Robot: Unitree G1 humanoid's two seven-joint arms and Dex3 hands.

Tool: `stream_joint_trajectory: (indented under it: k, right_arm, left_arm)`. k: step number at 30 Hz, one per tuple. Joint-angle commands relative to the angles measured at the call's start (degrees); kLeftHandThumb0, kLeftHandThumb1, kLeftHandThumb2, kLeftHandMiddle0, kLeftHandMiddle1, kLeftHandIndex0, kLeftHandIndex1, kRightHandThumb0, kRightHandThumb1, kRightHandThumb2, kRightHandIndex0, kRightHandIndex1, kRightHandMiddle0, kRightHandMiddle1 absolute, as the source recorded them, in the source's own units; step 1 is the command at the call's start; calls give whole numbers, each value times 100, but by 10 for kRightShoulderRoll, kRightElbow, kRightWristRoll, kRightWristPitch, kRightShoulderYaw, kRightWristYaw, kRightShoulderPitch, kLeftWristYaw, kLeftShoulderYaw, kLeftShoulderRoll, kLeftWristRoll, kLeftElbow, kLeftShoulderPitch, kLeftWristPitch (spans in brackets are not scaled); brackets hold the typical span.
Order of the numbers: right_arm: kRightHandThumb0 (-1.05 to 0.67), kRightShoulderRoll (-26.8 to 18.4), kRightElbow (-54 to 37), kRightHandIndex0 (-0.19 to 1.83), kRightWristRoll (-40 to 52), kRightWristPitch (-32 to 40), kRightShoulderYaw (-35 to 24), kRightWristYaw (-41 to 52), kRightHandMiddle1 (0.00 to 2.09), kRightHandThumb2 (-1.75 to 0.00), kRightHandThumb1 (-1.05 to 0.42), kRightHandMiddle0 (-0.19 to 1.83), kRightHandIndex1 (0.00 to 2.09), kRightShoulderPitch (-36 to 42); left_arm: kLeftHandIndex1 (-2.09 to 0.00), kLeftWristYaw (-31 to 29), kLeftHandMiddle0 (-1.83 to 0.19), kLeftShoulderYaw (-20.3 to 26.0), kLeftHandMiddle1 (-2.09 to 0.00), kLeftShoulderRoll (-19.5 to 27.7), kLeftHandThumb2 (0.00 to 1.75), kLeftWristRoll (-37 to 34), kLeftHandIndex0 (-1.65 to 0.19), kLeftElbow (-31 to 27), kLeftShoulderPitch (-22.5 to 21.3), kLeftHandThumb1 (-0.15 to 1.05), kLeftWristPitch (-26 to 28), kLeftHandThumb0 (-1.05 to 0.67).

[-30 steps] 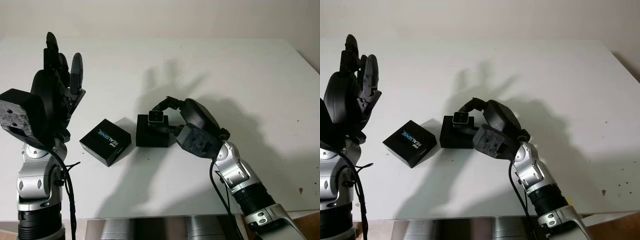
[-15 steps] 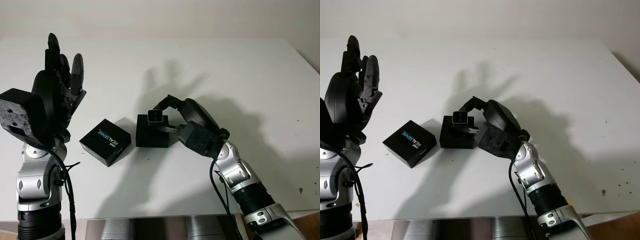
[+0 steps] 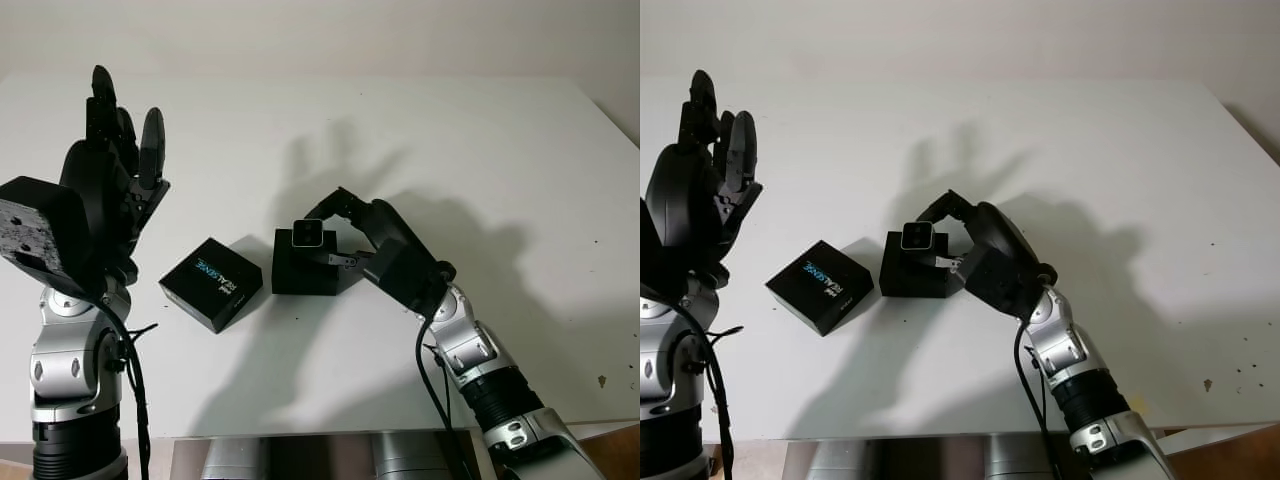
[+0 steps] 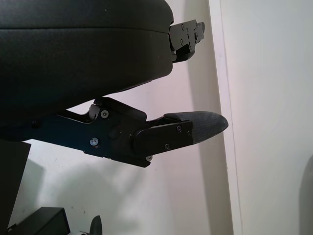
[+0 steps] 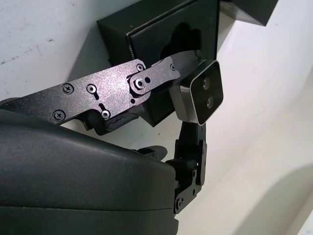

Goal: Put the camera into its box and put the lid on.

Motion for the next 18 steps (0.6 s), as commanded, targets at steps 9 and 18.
stream_joint_trajectory:
  k: [9,18]
  right_arm:
    - [-43,16,-37,36,58,40,-28,38,158,-5,-98,28,5,15]
    - [-44,26,-102,36,95,120,-44,63,157,-5,-98,28,5,34]
  left_arm:
    - [0,-3,19,3,0,6,56,-4,19,-18,6,105,9,-56]
    - [0,-4,19,3,0,7,55,-3,19,-16,4,105,8,-58]
